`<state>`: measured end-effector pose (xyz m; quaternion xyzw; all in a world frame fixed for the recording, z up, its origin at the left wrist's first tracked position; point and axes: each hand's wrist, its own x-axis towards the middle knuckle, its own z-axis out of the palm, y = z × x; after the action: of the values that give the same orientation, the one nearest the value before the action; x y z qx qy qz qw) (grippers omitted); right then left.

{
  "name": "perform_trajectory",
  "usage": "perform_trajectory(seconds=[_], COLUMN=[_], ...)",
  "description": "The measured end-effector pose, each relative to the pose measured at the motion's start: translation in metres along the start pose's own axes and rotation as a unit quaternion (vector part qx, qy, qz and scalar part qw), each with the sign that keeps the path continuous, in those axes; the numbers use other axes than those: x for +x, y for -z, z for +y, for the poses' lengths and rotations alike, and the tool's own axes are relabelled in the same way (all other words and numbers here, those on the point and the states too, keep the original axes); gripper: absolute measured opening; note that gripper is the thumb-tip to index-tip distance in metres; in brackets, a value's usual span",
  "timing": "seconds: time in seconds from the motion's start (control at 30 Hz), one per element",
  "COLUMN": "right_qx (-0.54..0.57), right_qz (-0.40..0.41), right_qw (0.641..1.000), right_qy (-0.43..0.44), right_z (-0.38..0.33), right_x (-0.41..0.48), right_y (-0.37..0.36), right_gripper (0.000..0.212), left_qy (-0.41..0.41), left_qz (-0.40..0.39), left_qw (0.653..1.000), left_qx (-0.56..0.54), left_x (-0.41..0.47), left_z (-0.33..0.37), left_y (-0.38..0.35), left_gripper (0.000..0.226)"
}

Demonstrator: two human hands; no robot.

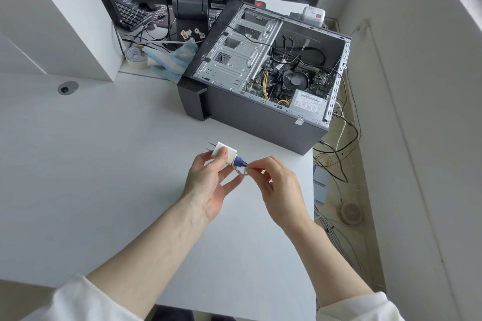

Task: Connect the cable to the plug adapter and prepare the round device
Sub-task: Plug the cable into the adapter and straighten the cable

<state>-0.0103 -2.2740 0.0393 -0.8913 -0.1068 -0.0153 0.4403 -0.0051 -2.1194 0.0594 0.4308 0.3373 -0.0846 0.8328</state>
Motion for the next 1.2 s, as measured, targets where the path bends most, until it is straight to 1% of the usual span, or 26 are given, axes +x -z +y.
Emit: perform_trajectory(seconds=[0.13,0.3,0.4,0.53,0.57,0.67,0.73,0.8,0.9,1.03,1.1,1.2], right_qx=[-0.010,0.047,0.026,-0.001,0.003,0.046,0.071,0.097,0.165,0.299,0.325,0.333], right_qz=[0.009,0.023,0.021,0.019,0.014,-0.006,-0.013,-0.016,-0.020,-0.021,-0.036,-0.061], right_qw=[1.000,0.997,0.999,1.000,1.000,0.999,0.997,0.994,0.980,0.935,0.920,0.910], right_qy=[0.007,-0.048,-0.022,0.017,0.018,-0.009,-0.029,-0.051,-0.111,-0.191,-0.219,-0.237], right_z=[-0.003,-0.002,0.000,0.004,0.004,0.001,-0.002,-0.004,-0.006,-0.013,-0.012,-0.010], right_x=[0.002,0.004,0.000,-0.007,-0.008,-0.010,-0.010,-0.008,-0.006,-0.002,0.001,0.003], right_y=[0.001,0.002,0.001,-0.001,-0.002,-0.003,-0.004,-0.006,-0.006,0.000,0.001,0.001], right_gripper=[0.006,0.008,0.006,0.010,0.013,0.031,0.039,0.042,0.037,0.022,0.015,0.009], left_qy=[0.002,0.006,0.010,0.014,0.014,0.013,0.014,0.013,0.006,0.011,0.016,0.019], left_qz=[-0.016,-0.023,-0.021,-0.015,-0.015,-0.015,-0.010,-0.003,0.008,0.003,0.001,-0.001], left_qw=[1.000,1.000,1.000,1.000,1.000,0.999,0.999,0.999,0.999,0.999,0.999,0.999], left_qx=[0.003,0.002,-0.002,-0.014,-0.019,-0.032,-0.036,-0.033,-0.037,-0.048,-0.046,-0.048], left_x=[-0.001,-0.002,-0.002,0.000,0.000,0.000,-0.001,-0.001,-0.001,-0.002,-0.003,-0.005], left_z=[-0.001,0.000,0.001,0.003,0.004,0.006,0.008,0.009,0.009,0.010,0.010,0.009], left_y=[-0.002,-0.004,-0.005,-0.004,-0.004,-0.004,-0.005,-0.006,-0.007,-0.009,-0.010,-0.012], left_gripper=[0.031,0.030,0.028,0.027,0.025,0.020,0.022,0.025,0.018,0.014,0.015,0.015])
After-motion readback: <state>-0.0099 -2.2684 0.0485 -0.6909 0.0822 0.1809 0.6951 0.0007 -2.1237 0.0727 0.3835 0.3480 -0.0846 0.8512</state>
